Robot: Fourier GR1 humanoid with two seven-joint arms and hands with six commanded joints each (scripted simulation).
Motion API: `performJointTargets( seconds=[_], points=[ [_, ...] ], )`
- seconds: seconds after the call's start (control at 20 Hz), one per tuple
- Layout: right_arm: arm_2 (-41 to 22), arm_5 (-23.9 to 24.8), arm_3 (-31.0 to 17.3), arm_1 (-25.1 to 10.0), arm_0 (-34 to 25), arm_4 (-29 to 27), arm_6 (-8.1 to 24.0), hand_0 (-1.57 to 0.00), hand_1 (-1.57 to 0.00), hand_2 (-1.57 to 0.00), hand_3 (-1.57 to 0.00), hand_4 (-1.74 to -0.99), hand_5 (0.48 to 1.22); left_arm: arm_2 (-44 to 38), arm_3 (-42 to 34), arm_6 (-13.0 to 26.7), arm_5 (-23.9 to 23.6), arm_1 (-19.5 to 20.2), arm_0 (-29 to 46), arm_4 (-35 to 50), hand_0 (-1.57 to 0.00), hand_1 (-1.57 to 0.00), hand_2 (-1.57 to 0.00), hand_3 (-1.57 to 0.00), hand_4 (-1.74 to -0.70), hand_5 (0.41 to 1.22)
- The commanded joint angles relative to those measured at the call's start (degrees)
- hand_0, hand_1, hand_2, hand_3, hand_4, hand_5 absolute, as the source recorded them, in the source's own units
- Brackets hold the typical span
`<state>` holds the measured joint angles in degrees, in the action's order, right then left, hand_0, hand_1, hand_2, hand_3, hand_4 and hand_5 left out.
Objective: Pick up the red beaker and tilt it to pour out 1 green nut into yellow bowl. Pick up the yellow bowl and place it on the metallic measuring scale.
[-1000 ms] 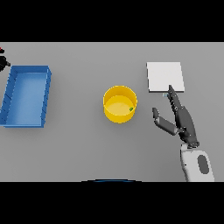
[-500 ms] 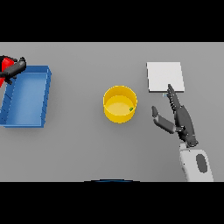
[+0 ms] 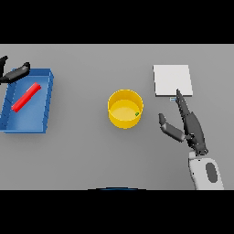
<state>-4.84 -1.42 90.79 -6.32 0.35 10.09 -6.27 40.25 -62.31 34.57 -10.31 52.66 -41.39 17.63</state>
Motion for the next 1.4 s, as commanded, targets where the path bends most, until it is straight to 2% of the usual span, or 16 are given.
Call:
performJointTargets(
  seconds=[0.0, 0.1, 0.15, 0.25, 0.3, 0.35, 0.45, 0.6, 0.75, 1.0, 1.15, 1.35],
  points=[
    [0.0, -0.3, 0.0, 0.2, -0.9, -0.5, 1.2, 0.00, 0.00, 0.00, 0.00, -1.290, 0.714, 0.2, 0.2, -0.1, -0.8, -0.2, 0.0, -0.6, -0.08, -0.07, -0.06, -0.04, -0.74, 0.656],
    [-0.5, -0.4, 0.0, 0.4, -1.2, -0.1, 2.1, 0.00, 0.00, 0.00, 0.00, -1.277, 0.704, -0.5, 0.0, -1.1, -2.1, -0.2, 0.3, -0.3, -0.05, -0.04, -0.04, -0.02, -0.73, 0.661],
    [-0.6, 0.7, 0.5, -0.5, -1.7, 1.8, 3.5, 0.00, 0.00, 0.00, 0.00, -1.281, 0.688, -0.9, -0.4, -1.8, -2.7, 0.0, 1.0, 0.1, -0.04, -0.04, -0.03, -0.02, -0.73, 0.664],
    [-1.8, 1.1, 0.9, -2.5, -3.4, 5.6, 5.7, 0.00, 0.00, 0.00, 0.00, -1.222, 0.662, -0.9, -1.0, -1.9, -4.1, -0.7, 1.1, 0.0, -0.03, -0.02, -0.02, -0.01, -0.72, 0.675],
    [-2.5, -0.8, 1.2, -3.6, -5.1, 5.3, 5.5, 0.00, 0.00, 0.00, 0.00, -1.190, 0.663, -1.0, -1.4, -1.9, -4.7, -1.1, 0.8, 0.1, -0.02, -0.02, -0.02, -0.01, -0.72, 0.682],
    [-3.7, -2.8, 1.1, -4.2, -6.0, 5.2, 3.0, -0.01, 0.00, 0.00, 0.00, -1.167, 0.672, -1.3, -1.5, -2.7, -4.6, -0.8, 1.1, 0.4, -0.02, -0.01, -0.01, -0.01, -0.72, 0.685],
    [-5.7, -6.9, -0.3, -6.4, -9.0, 6.0, 1.2, -0.01, 0.00, 0.00, 0.00, -1.202, 0.683, -1.4, -1.0, -3.2, -5.0, -1.1, 0.9, 0.3, -0.01, -0.01, -0.01, 0.00, -0.73, 0.700],
    [-9.7, -9.8, -2.8, -10.7, -15.7, 12.5, 2.9, 0.00, 0.00, 0.00, 0.00, -1.260, 0.656, -1.3, -1.8, -3.9, -5.3, -0.9, 1.6, 0.4, 0.00, 0.00, 0.00, 0.00, -0.74, 0.709],
    [-14.7, -12.0, -4.4, -13.9, -19.9, 19.4, 2.2, 0.00, 0.00, 0.00, 0.00, -1.234, 0.627, -1.4, -2.4, -4.1, -5.4, -0.9, 2.2, 0.9, 0.00, 0.00, 0.00, 0.00, -0.75, 0.709],
    [-20.7, -16.0, -8.7, -16.1, -26.4, 25.2, -1.1, 0.00, 0.00, 0.00, 0.00, -1.234, 0.620, -2.0, -0.5, -6.2, -4.5, -1.3, 2.3, 1.4, 0.00, 0.00, 0.00, 0.00, -0.75, 0.714],
    [-24.1, -19.4, -9.8, -16.6, -30.0, 27.4, -2.0, 0.00, 0.00, 0.00, 0.00, -1.218, 0.636, -2.2, -0.6, -6.3, -4.9, -1.6, 2.4, 1.7, 0.00, 0.00, 0.00, 0.00, -0.76, 0.717],
    [-26.8, -21.6, -12.8, -16.2, -32.8, 29.1, -2.7, 0.00, 0.00, 0.00, 0.00, -1.214, 0.648, -3.2, -0.4, -7.5, -5.3, -1.8, 2.4, 2.5, 0.00, 0.00, 0.00, 0.00, -0.78, 0.721]
  ],
)
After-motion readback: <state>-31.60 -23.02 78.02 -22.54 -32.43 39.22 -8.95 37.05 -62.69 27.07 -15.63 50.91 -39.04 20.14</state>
